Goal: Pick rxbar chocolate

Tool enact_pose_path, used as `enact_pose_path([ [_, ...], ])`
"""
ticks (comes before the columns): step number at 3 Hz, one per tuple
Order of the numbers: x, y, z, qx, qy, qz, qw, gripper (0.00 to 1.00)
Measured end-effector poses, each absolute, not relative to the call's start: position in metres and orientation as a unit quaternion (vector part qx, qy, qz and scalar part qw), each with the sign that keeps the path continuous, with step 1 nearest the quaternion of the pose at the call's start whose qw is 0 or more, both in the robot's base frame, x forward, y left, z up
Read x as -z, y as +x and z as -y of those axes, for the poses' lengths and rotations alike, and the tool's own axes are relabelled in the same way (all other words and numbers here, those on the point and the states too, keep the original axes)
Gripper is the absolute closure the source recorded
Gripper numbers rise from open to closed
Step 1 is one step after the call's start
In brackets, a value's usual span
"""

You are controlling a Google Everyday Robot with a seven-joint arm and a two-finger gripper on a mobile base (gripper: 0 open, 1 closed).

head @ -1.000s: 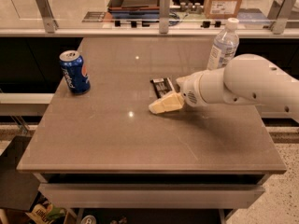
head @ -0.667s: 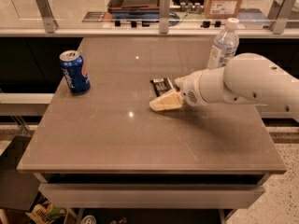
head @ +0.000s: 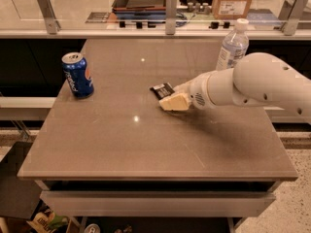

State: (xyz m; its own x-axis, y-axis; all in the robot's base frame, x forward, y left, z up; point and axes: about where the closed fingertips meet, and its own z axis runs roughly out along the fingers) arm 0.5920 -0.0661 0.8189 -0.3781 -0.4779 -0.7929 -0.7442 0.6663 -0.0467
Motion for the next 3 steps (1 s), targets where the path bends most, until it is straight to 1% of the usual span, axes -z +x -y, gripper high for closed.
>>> enact_pose_path([
  [1, -0.820, 0.592, 0.066, -0.161, -0.375, -0.814, 0.413, 1.00],
  [3, -0.880, 0.593, 0.054, -0.220, -0.315, -0.793, 0.473, 1.00],
])
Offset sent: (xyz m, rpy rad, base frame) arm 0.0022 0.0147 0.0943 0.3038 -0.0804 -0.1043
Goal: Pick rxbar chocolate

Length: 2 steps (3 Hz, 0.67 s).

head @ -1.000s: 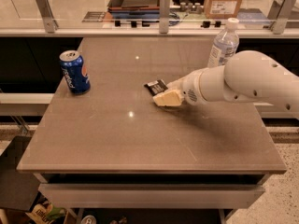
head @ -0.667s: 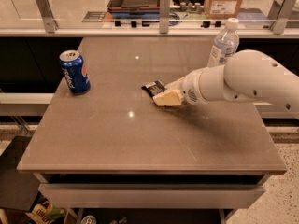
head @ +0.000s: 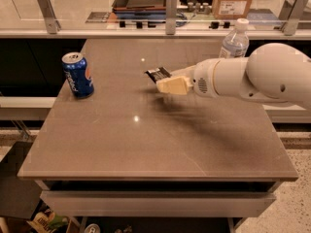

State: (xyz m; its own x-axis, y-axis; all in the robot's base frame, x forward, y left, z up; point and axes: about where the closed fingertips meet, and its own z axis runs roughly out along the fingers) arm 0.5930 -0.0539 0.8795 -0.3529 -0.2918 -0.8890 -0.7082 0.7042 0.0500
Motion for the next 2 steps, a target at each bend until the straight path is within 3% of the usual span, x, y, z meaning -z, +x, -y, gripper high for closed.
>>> enact_pose_path([
  [2, -0.8863, 0.5935, 0.0521, -0.260, -0.258, -0.812, 0.454, 1.00],
])
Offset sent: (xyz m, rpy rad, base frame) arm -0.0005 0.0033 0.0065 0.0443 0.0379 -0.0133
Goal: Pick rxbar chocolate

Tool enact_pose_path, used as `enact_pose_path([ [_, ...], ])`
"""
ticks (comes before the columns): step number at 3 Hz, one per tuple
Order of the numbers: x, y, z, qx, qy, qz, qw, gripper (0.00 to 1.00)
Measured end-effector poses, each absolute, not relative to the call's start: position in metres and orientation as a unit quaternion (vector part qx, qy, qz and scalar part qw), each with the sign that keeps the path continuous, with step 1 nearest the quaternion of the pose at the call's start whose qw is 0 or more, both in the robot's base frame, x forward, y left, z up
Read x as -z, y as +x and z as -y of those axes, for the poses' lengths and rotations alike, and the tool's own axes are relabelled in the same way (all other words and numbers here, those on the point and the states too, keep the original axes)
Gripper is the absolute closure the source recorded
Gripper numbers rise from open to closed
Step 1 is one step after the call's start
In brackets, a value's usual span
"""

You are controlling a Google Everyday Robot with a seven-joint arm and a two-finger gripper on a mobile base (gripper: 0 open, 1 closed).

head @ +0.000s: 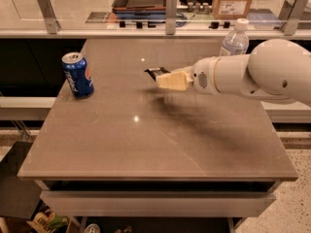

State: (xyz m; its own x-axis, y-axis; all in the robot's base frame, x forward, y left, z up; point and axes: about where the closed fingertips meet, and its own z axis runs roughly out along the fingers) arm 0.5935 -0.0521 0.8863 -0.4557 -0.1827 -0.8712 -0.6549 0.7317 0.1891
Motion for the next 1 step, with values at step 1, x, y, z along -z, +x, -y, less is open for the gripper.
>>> enact_pose_path([
  [1, -0.8863, 0.5935, 0.0520, -0.260, -0.258, -0.812, 0.454, 1.00],
])
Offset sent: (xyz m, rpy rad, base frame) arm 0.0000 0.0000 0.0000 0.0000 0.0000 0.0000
